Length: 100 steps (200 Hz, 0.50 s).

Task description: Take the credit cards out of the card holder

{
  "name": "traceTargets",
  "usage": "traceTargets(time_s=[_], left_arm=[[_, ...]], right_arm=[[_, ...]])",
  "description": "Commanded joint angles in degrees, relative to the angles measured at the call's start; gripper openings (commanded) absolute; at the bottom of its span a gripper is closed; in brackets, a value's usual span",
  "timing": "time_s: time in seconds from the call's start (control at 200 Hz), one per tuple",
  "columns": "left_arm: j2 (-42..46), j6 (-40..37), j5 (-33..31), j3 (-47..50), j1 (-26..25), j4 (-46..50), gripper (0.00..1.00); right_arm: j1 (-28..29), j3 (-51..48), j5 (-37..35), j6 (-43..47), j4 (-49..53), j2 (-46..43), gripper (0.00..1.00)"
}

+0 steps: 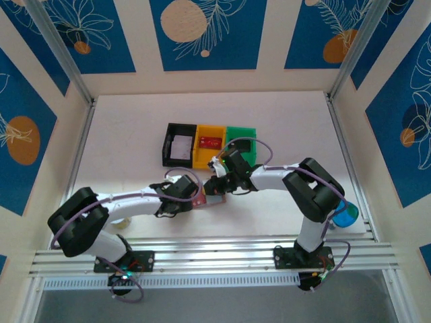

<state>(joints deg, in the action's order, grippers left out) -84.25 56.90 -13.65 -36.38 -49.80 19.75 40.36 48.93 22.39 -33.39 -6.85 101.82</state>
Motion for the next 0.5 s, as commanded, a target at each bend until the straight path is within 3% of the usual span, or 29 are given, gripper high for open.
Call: traceTargets(time_s=[0.0, 0.495], left_arm=[[-6.11, -0.72, 12.33, 3.95, -1.31, -9.80, 0.47], [-4.02, -2.15, 11.05, 2.94, -0.92, -5.60, 0.47]], right_arm=[[-0.37, -0.93, 2.23, -0.21, -0.24, -1.93, 0.00], [-2.72, -0.17, 2.76, -0.01, 3.00, -1.62, 0.00]])
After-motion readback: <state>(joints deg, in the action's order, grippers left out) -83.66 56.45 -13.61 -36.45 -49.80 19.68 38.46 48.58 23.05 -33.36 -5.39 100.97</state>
